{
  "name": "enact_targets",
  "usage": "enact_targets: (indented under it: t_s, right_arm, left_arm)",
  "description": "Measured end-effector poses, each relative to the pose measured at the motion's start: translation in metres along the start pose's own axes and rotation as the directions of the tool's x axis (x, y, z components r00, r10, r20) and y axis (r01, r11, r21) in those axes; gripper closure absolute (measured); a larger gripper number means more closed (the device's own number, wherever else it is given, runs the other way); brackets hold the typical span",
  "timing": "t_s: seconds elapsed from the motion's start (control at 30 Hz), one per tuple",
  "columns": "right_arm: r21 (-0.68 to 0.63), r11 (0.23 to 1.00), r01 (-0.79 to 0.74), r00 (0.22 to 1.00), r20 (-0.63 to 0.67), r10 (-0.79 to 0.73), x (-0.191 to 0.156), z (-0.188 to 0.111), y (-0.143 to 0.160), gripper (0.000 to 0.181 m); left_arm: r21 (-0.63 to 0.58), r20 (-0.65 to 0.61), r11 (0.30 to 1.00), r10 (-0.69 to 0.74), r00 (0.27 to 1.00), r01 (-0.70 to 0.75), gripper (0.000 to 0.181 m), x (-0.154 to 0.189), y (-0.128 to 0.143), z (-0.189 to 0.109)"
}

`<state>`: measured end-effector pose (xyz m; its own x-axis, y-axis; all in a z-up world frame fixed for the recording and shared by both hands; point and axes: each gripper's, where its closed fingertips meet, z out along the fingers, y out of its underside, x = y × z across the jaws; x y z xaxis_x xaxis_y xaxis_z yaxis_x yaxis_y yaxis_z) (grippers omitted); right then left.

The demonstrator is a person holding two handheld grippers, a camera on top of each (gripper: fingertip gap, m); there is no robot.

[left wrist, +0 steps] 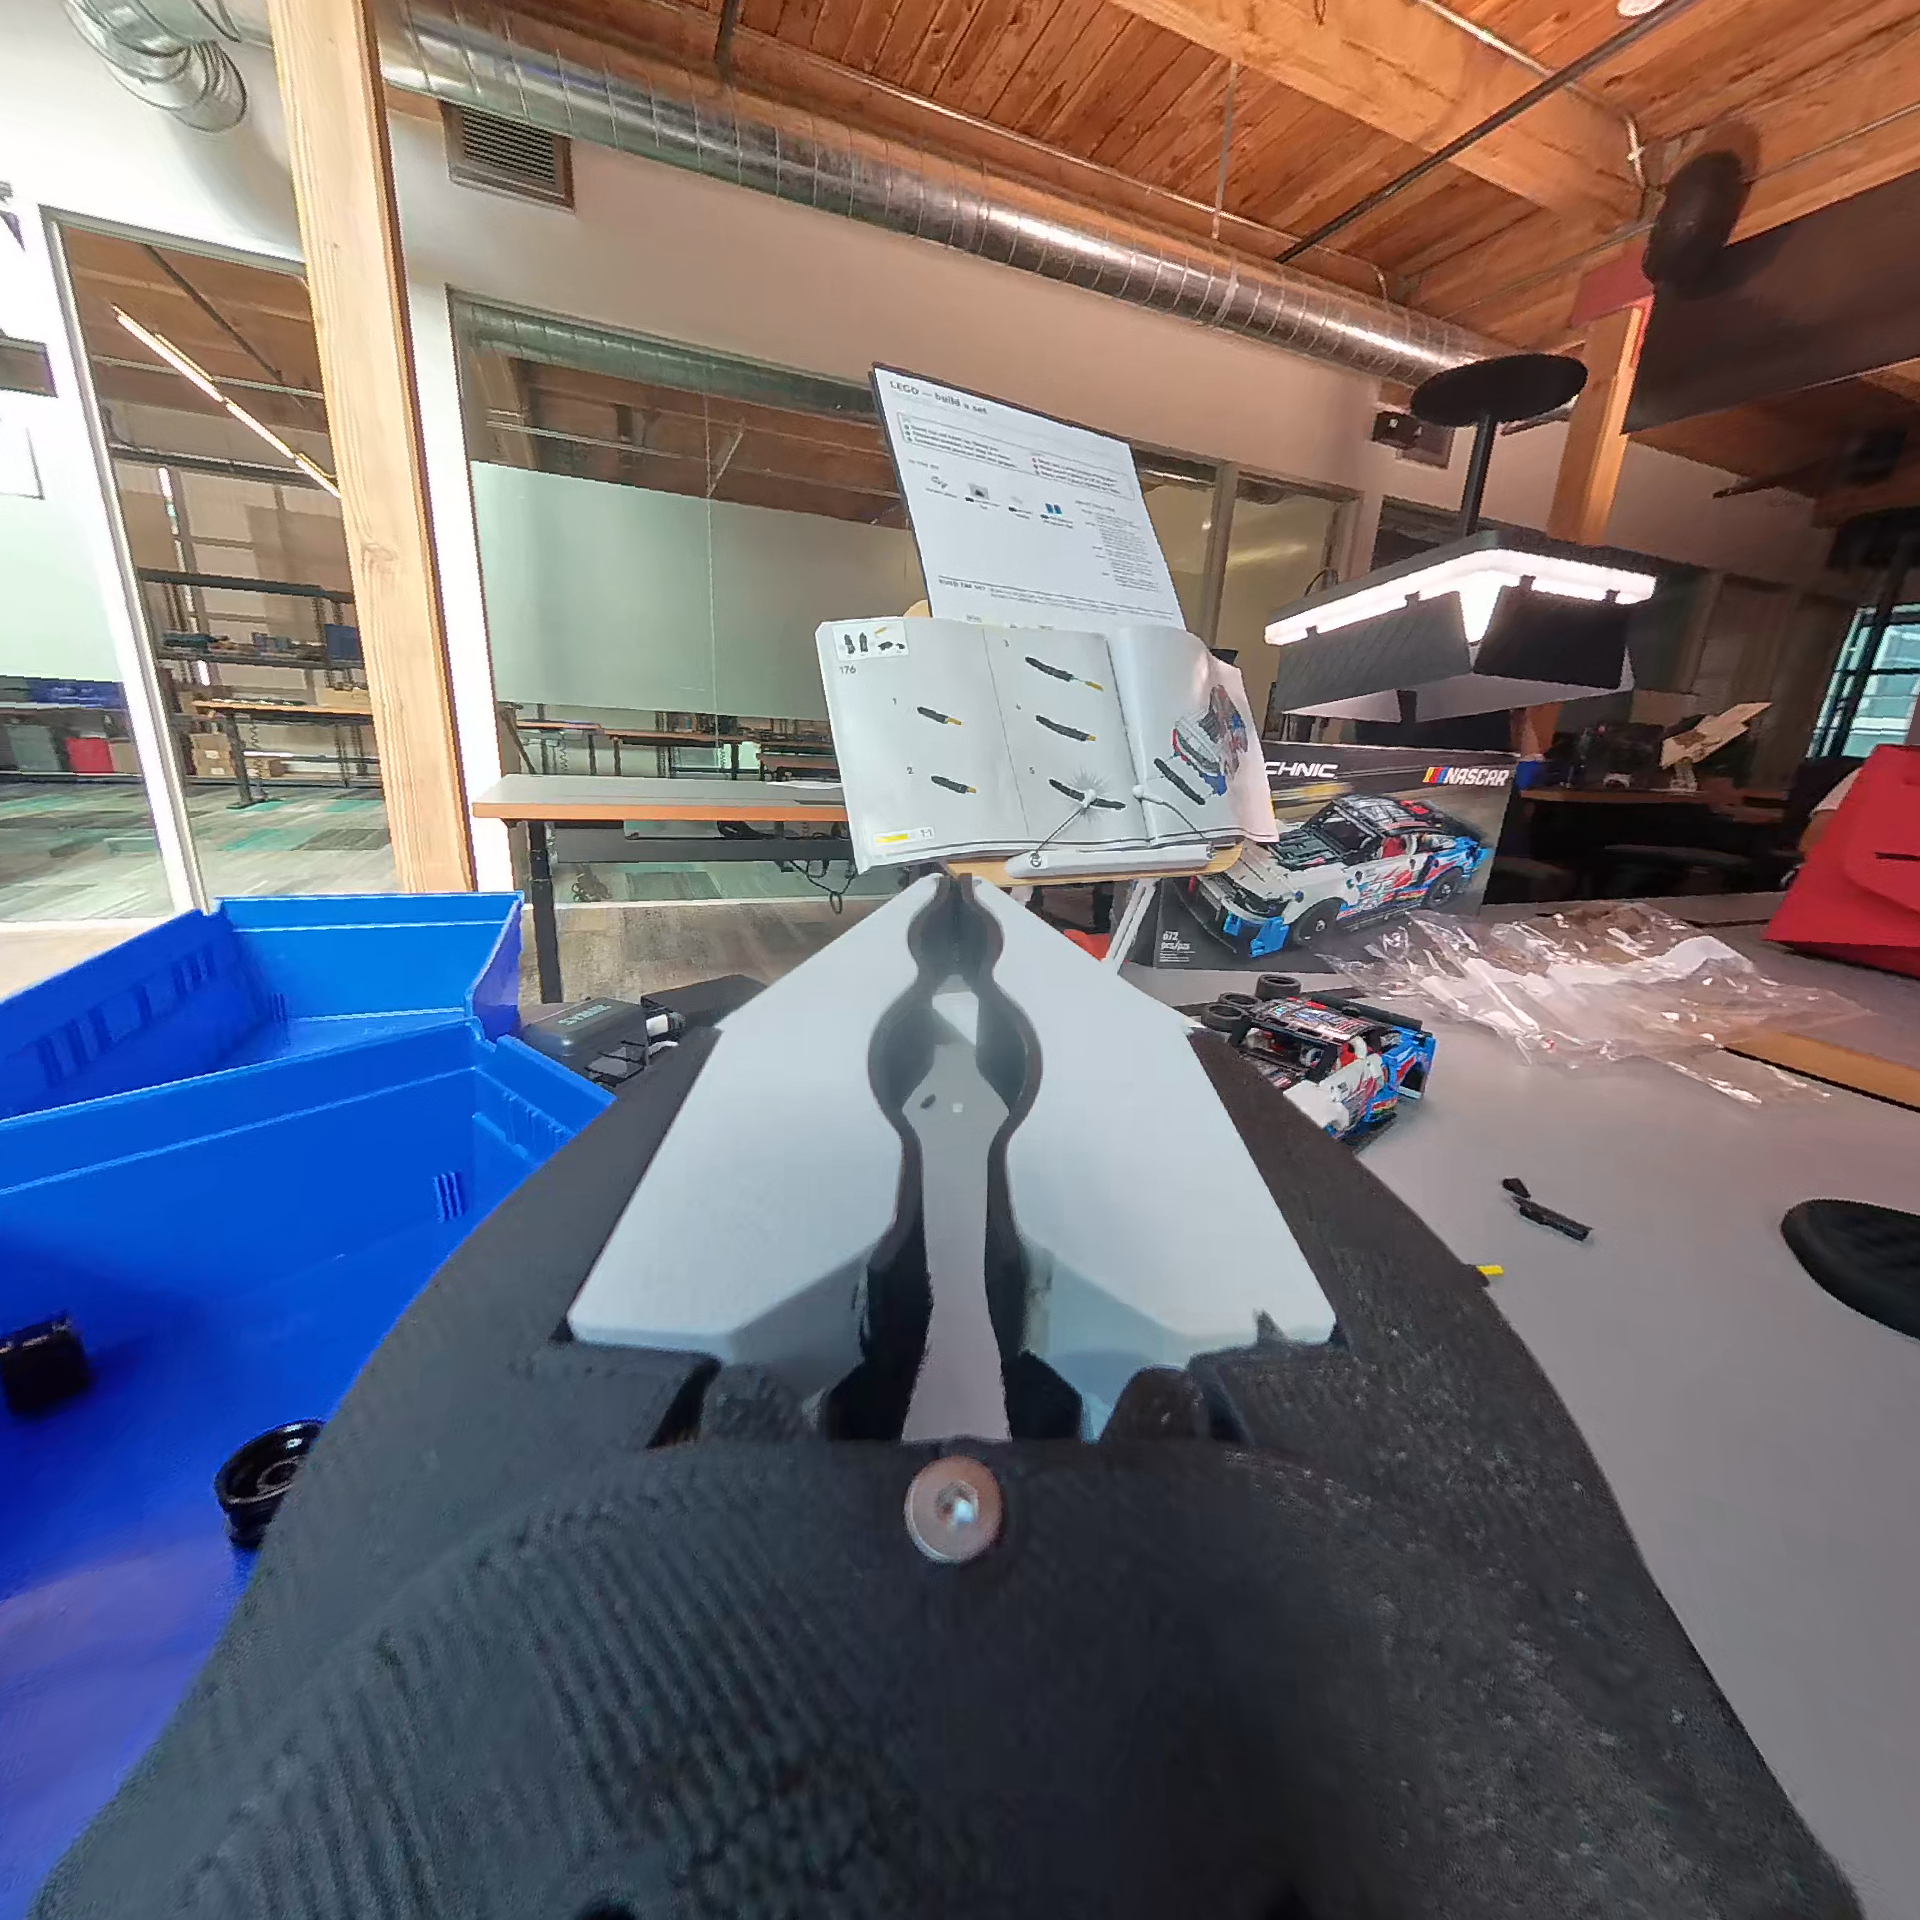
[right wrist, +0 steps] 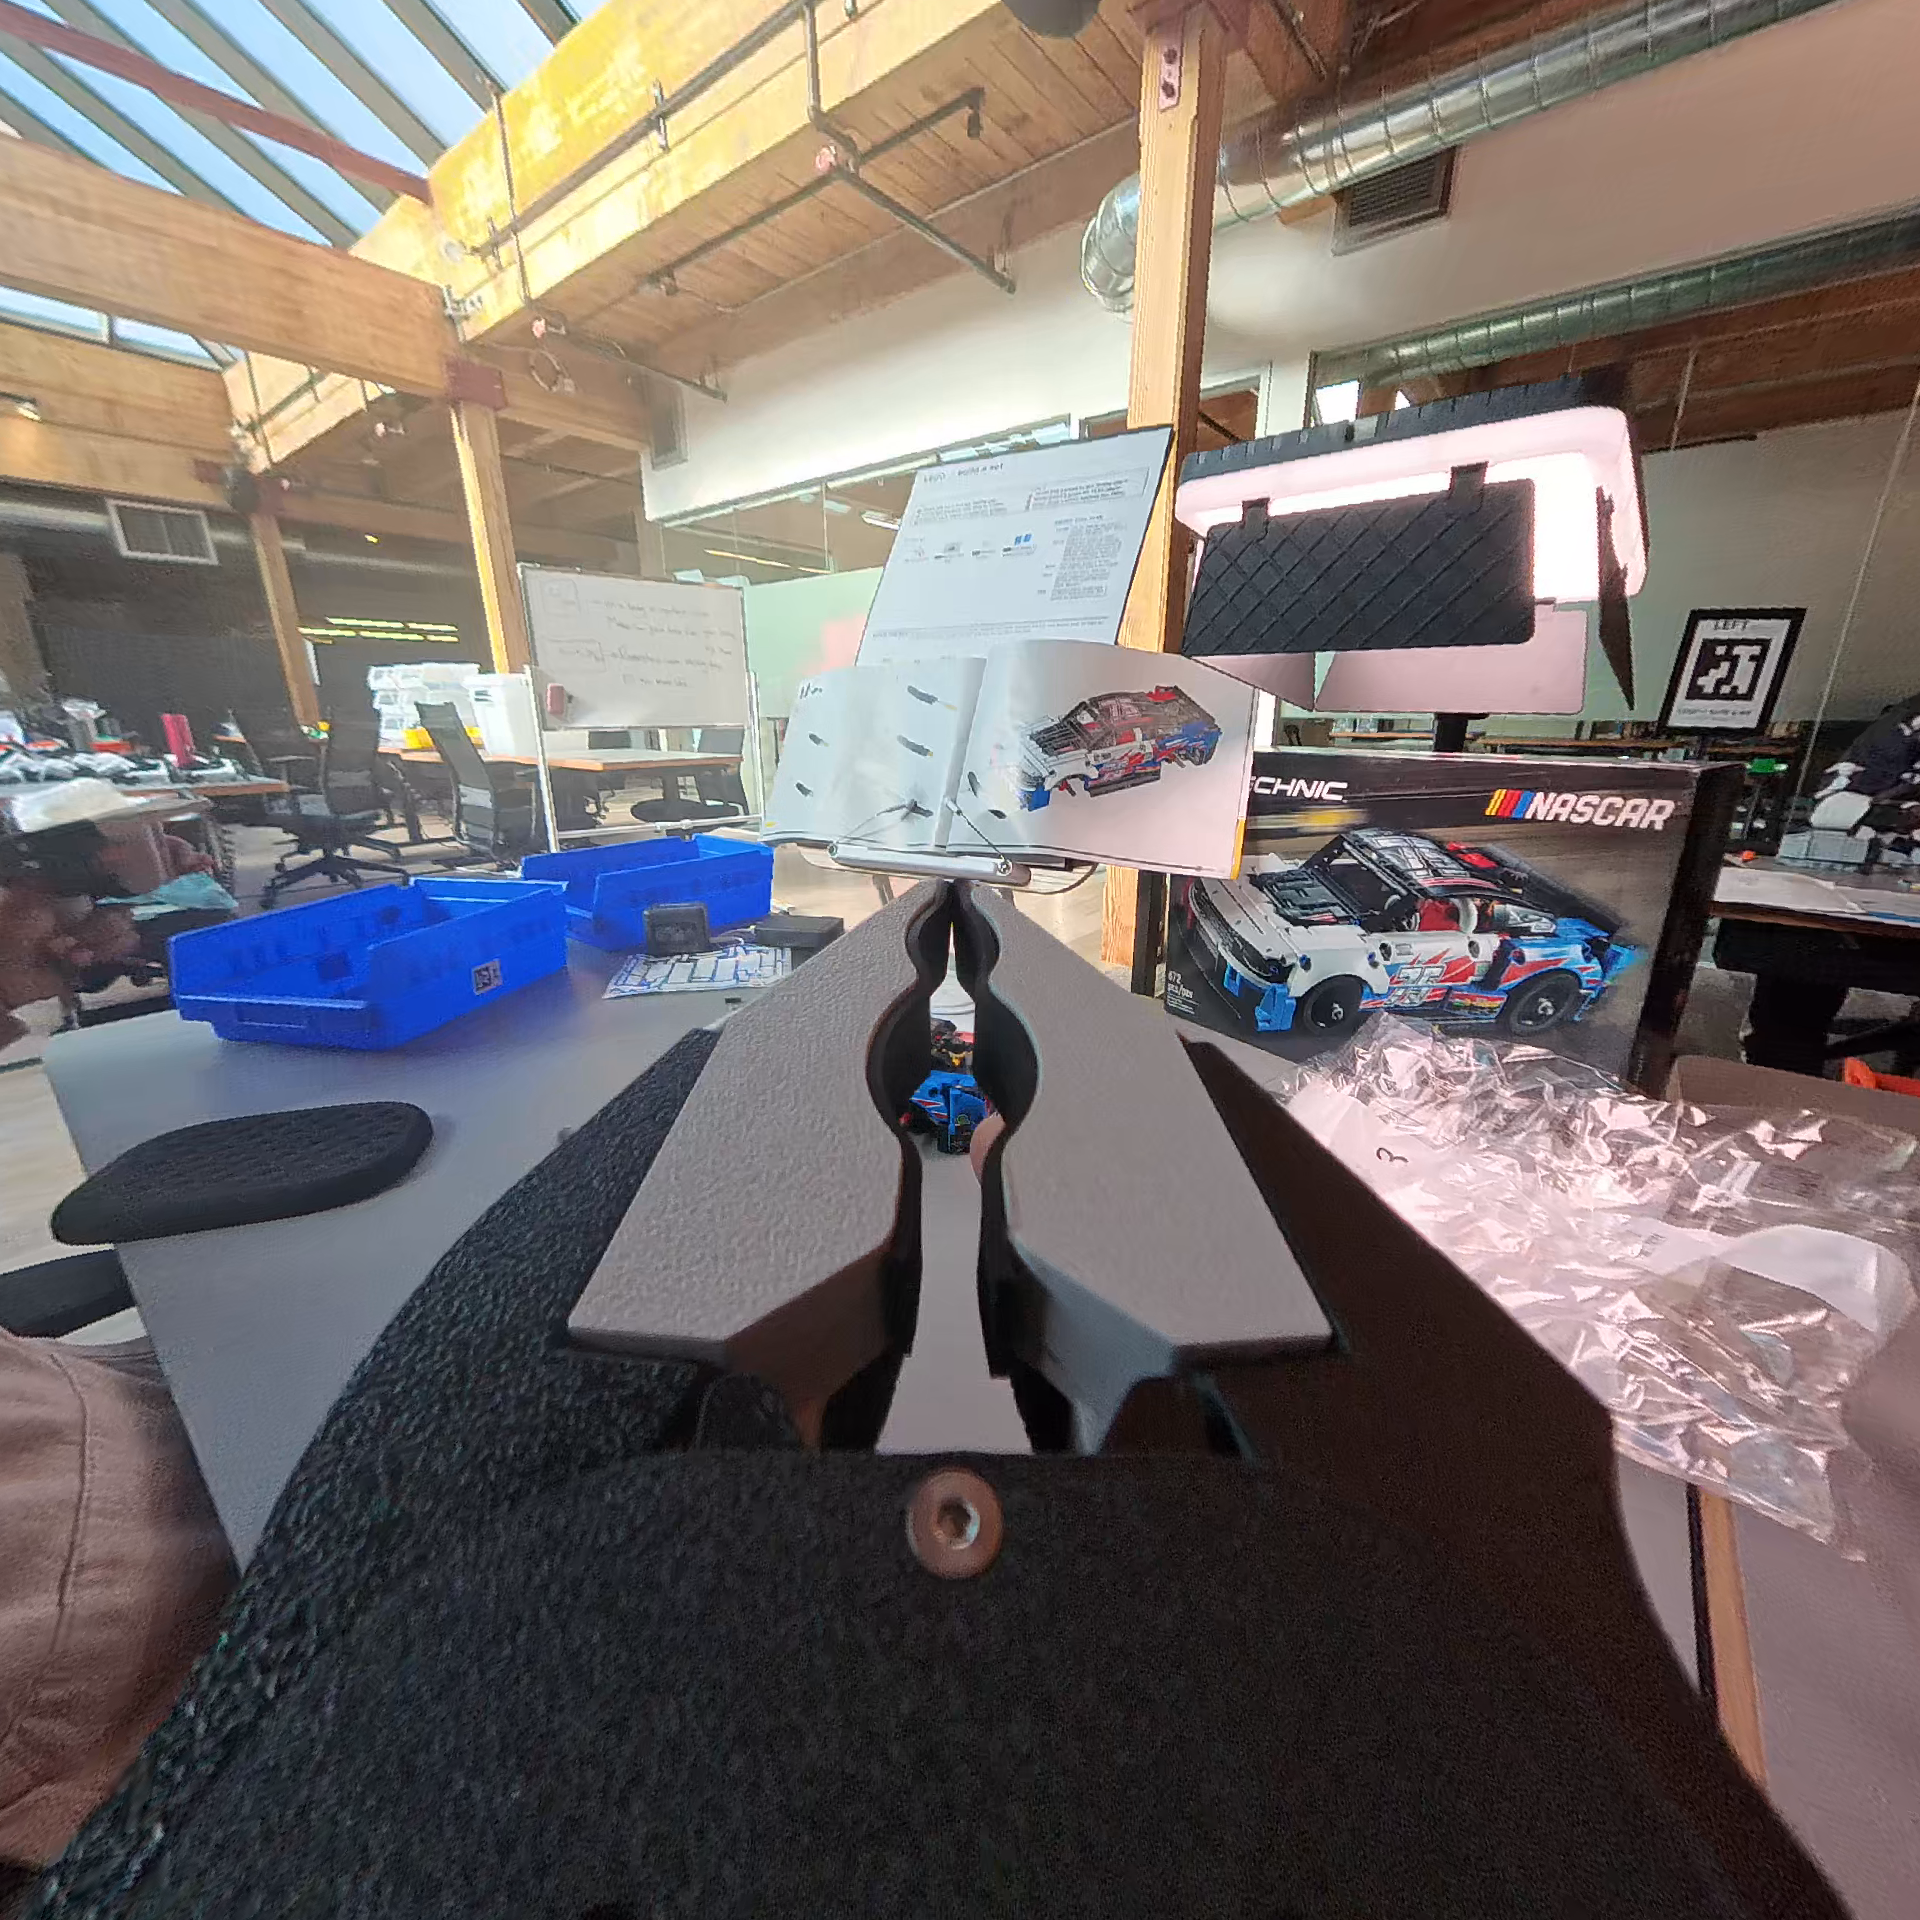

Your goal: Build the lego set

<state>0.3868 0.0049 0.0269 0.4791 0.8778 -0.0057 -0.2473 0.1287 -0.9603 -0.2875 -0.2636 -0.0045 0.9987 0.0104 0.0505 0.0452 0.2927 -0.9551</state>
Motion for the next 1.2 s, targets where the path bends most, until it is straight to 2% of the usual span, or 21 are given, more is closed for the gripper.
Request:
enact_targets:
  t_s: [0.13,0.37,0.5,0.63,0.77,1.03,1.2]
  right_arm:
    - [-0.016,1.000,0.007,1.000,-0.023,-0.008,0.003,0.006,0.012,0.181]
    - [-0.039,0.999,-0.006,1.000,-0.013,0.006,-0.005,0.016,0.020,0.181]
    - [-0.067,0.998,0.015,1.000,0.010,-0.015,-0.010,0.025,0.025,0.181]
    - [-0.053,0.999,0.012,1.000,0.024,-0.011,-0.013,0.037,0.021,0.181]
    - [-0.072,0.997,0.015,0.999,0.039,-0.012,-0.021,0.048,0.027,0.181]
    - [-0.149,0.987,0.066,0.998,-0.004,-0.067,-0.033,0.056,0.063,0.181]
    - [-0.205,0.977,0.054,0.998,0.023,-0.050,-0.049,0.072,0.090,0.181]
  left_arm:
    - [0.007,0.014,0.999,0.044,0.999,-0.044,0.181,-0.004,-0.007,-0.011]
    - [0.036,0.046,0.999,0.025,0.999,-0.026,0.181,-0.013,-0.014,-0.048]
    - [0.031,0.024,0.999,0.025,0.999,-0.026,0.181,-0.007,-0.011,-0.049]
    - [0.012,-0.007,0.999,0.034,0.999,-0.034,0.181,0.005,-0.006,-0.029]
    - [-0.054,-0.044,0.997,0.046,0.998,-0.048,0.181,0.019,0.013,-0.002]
    - [-0.208,-0.179,0.976,0.024,0.984,-0.062,0.181,0.077,0.073,0.051]
    - [-0.315,-0.338,0.947,-0.045,0.940,-0.068,0.177,0.138,0.121,0.081]
